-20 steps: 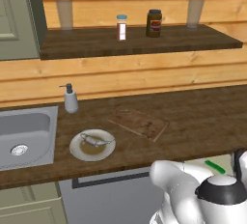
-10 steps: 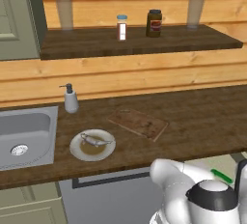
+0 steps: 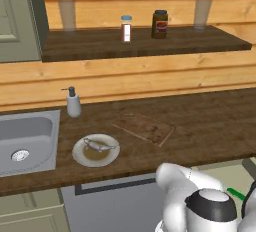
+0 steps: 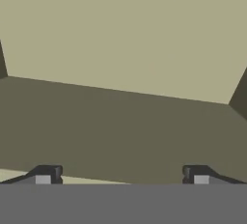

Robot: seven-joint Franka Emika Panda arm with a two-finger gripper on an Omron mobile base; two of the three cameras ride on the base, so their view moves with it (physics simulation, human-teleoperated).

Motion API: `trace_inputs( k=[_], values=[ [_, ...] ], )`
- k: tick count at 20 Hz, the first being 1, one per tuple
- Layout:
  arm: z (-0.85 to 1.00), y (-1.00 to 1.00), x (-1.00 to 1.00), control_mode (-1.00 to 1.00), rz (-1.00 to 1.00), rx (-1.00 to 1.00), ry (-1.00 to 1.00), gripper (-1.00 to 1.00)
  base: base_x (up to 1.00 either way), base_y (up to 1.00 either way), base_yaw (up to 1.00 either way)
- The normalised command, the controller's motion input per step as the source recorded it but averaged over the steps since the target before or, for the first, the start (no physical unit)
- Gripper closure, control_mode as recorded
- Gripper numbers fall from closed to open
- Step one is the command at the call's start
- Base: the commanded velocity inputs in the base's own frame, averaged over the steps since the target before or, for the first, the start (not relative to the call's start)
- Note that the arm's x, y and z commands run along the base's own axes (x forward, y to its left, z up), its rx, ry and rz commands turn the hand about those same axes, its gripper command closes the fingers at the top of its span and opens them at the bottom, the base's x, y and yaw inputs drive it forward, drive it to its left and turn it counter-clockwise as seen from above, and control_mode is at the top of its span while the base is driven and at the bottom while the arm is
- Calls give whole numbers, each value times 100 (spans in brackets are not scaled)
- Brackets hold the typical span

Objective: Pick up the knife from the drawer and place it on the cutting board. Then place the meat from the plate to the cutting board.

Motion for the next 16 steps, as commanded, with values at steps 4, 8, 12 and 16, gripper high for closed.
trace_inputs(
  k=[4,8,12,16],
  values=[
    [32,0,-6,-100,7,0,2,-100,0,0,0],
    [94,0,34,-100,7,-1,0,-100,0,0,0],
    [83,-14,71,-100,4,0,-9,-100,0,0,0],
    [24,-23,58,-100,6,0,-27,-100,0,0,0]
  ],
)
